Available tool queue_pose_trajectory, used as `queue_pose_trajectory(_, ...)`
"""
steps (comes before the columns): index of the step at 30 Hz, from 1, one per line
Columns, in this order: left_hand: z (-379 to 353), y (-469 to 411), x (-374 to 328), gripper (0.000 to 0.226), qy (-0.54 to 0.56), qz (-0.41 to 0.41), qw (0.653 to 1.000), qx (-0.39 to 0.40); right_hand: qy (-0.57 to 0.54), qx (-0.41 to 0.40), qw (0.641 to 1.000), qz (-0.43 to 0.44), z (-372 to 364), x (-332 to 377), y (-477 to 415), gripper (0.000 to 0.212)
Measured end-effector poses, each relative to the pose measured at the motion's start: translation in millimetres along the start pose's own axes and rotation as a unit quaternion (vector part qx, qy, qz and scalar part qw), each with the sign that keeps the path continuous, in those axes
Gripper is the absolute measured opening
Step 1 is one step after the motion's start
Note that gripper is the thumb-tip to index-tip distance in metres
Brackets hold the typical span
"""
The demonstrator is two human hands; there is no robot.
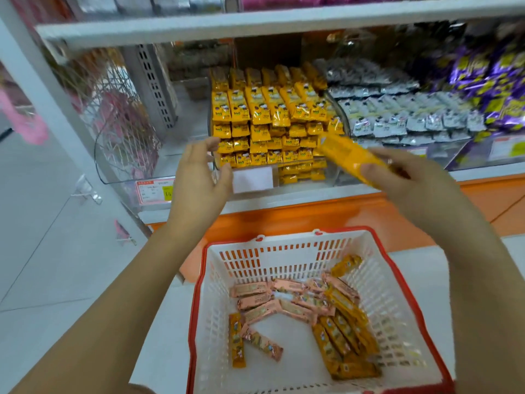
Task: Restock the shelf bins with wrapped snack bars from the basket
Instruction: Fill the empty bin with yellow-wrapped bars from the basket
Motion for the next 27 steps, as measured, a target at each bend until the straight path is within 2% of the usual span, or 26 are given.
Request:
queue_pose_trajectory(2,4,-8,-1,0.047,0.005,0.012,1.000,-0.013,0.015,-0.065,0.998,0.008,16,13,-21,0.042)
queue_pose_trajectory(5,3,-19,-5,0.058,-0.003,0.029,1.000,-0.006,0.047,-0.117,0.992,0.031,22,38,-66,0.036)
queue_pose_trajectory(7,-1,-26,-7,0.063,-0.001,0.039,0.999,0.006,0.093,-0.111,0.989,0.037,13,48,-99,0.035)
queue_pose_trajectory(11,-15,-34,-7,0.068,0.030,0.059,0.997,0.038,0.155,-0.095,0.983,0.007,-11,43,-148,0.050)
queue_pose_trajectory(14,-28,-37,-4,0.076,0.064,0.077,0.992,0.076,0.123,-0.113,0.986,0.006,-23,34,-160,0.050)
queue_pose_trajectory(17,-30,-37,-7,0.077,0.058,0.079,0.992,0.081,0.108,-0.132,0.985,0.005,-28,26,-162,0.048)
queue_pose_trajectory(22,-27,-38,-12,0.072,0.065,0.067,0.993,0.075,0.165,-0.163,0.973,0.014,-29,28,-157,0.047)
queue_pose_trajectory(27,-28,-38,-10,0.070,0.076,0.074,0.991,0.086,0.028,-0.148,0.989,-0.010,-28,28,-162,0.042)
Point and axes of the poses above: each hand's wrist, its own y-axis away from the middle knuckle, its own z-axis out of the back of the hand, x = y × z, the point moved 10 cm from there along -y, towards the middle knuckle, and after that the axes turned 8 degrees about z, right-handed, at the moved point
